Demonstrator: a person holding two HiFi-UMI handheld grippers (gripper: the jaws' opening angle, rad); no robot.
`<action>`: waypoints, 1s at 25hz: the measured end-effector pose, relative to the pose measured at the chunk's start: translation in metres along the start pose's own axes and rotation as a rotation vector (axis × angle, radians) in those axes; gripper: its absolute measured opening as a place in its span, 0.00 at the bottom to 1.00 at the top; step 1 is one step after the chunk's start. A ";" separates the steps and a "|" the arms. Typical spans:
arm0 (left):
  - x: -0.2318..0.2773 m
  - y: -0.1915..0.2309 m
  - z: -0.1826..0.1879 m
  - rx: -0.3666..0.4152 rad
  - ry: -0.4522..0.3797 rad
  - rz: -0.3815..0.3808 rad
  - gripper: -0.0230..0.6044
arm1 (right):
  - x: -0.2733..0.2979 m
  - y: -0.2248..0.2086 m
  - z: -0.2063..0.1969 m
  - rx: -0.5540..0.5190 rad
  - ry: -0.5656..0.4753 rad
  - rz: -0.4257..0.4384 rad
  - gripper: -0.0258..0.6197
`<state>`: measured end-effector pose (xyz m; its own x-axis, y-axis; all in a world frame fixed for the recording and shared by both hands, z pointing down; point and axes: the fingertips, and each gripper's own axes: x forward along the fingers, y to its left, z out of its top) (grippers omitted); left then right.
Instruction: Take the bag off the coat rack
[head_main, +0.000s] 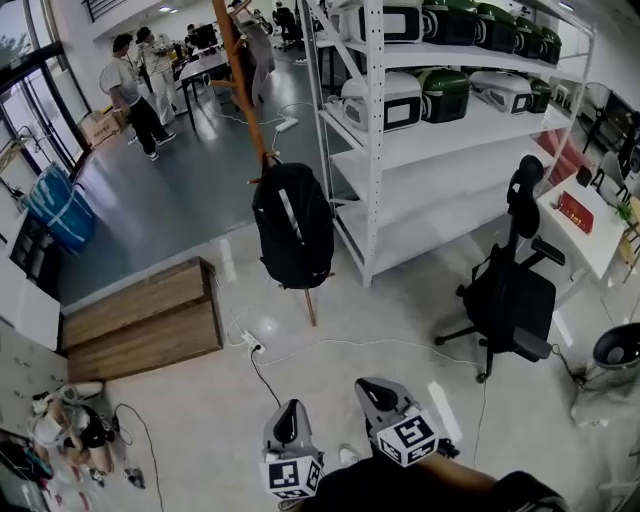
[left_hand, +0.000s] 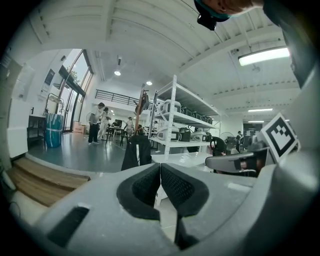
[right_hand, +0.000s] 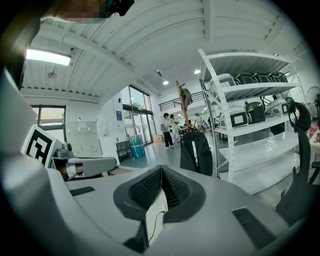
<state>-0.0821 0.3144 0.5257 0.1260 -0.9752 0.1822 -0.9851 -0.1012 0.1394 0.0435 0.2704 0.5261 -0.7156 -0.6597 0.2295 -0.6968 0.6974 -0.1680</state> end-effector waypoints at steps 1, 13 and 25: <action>0.011 0.001 0.001 0.000 0.000 0.007 0.06 | 0.008 -0.008 0.002 -0.002 -0.001 0.010 0.06; 0.154 -0.019 0.042 0.008 -0.009 0.040 0.06 | 0.089 -0.122 0.053 -0.018 0.007 0.094 0.06; 0.226 -0.024 0.056 0.024 0.006 0.105 0.06 | 0.141 -0.194 0.075 -0.015 -0.001 0.146 0.06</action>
<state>-0.0362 0.0850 0.5088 0.0227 -0.9794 0.2009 -0.9954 -0.0034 0.0959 0.0741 0.0209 0.5192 -0.8091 -0.5515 0.2031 -0.5848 0.7898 -0.1851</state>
